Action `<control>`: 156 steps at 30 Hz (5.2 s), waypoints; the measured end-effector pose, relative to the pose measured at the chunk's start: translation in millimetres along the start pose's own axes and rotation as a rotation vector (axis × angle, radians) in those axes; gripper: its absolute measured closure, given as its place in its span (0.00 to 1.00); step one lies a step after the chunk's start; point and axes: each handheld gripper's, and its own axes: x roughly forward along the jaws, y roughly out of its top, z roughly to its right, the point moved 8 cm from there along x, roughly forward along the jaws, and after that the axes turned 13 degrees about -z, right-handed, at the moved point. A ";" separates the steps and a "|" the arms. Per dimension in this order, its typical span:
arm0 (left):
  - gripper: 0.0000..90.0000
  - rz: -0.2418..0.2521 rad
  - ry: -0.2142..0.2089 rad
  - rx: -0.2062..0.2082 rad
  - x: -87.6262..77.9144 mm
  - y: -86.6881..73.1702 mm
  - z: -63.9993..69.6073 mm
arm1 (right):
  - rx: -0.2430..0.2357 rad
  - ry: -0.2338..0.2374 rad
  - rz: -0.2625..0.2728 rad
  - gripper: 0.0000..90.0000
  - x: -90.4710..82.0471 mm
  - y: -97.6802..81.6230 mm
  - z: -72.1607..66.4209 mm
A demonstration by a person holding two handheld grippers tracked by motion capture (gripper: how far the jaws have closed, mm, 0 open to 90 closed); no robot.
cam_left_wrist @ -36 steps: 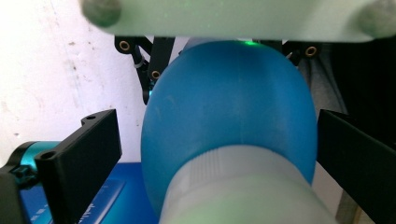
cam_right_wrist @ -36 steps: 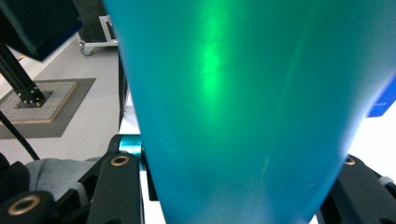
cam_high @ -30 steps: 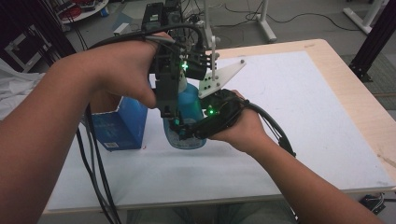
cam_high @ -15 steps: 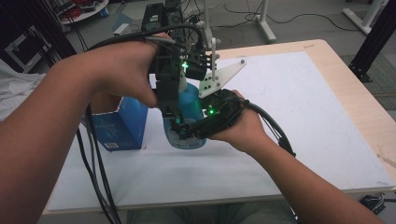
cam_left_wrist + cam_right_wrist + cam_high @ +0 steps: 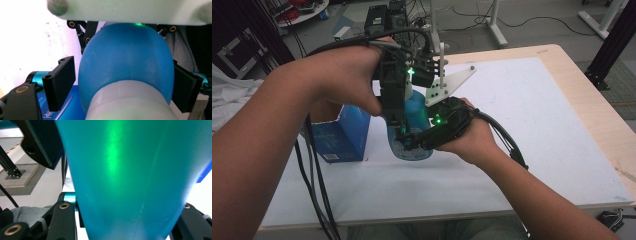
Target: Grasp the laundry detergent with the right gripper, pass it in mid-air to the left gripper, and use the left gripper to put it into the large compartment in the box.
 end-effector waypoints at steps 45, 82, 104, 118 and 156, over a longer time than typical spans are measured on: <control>0.43 -0.015 -0.019 -0.021 -4.0 0.0 5.6 | -0.011 0.006 0.016 0.52 -2.2 1.7 -3.0; 0.43 -0.042 -0.080 -0.125 -22.9 -32.6 1.3 | -0.021 -0.061 -0.088 0.12 -58.3 -19.4 3.3; 0.43 -0.032 -0.182 -0.543 -77.0 -124.8 -29.9 | -0.110 -0.078 -0.516 0.01 -122.7 -20.3 19.7; 0.43 0.029 -0.289 -1.089 -87.5 -180.7 -53.2 | -0.114 -0.110 -0.601 0.01 -146.3 -17.3 25.3; 0.43 -0.036 -0.376 -1.324 31.4 -197.6 -79.0 | -0.091 -0.131 -0.666 0.01 -155.6 -27.8 29.0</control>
